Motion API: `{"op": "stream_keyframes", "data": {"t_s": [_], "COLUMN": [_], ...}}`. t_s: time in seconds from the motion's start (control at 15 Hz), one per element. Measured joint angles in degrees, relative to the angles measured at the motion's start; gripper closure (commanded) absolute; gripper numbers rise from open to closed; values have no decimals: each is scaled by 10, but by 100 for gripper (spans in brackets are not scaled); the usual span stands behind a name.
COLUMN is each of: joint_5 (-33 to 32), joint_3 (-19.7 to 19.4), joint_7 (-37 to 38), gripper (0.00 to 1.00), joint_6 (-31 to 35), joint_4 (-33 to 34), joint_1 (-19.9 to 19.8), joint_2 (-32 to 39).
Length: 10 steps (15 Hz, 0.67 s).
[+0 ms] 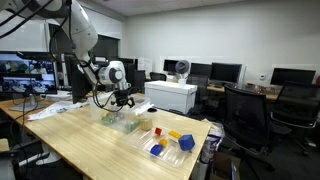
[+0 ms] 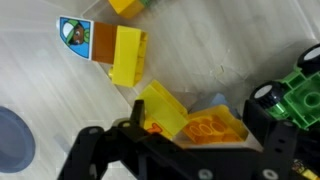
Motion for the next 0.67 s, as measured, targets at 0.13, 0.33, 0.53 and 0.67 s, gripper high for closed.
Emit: {"op": "stream_keyframes", "data": {"t_s": [0.13,0.33,0.53,0.67], "joint_5": [-5,-10,-11,-11], "joint_3": [0,0,0,0], "joint_7": [0,0,0,0], "gripper": [37,61,70,88], "joint_6": [0,0,0,0], "joint_4": [1,7,9,9], "joint_1": [0,0,0,0], "joint_2": [0,0,-1,-2]}}
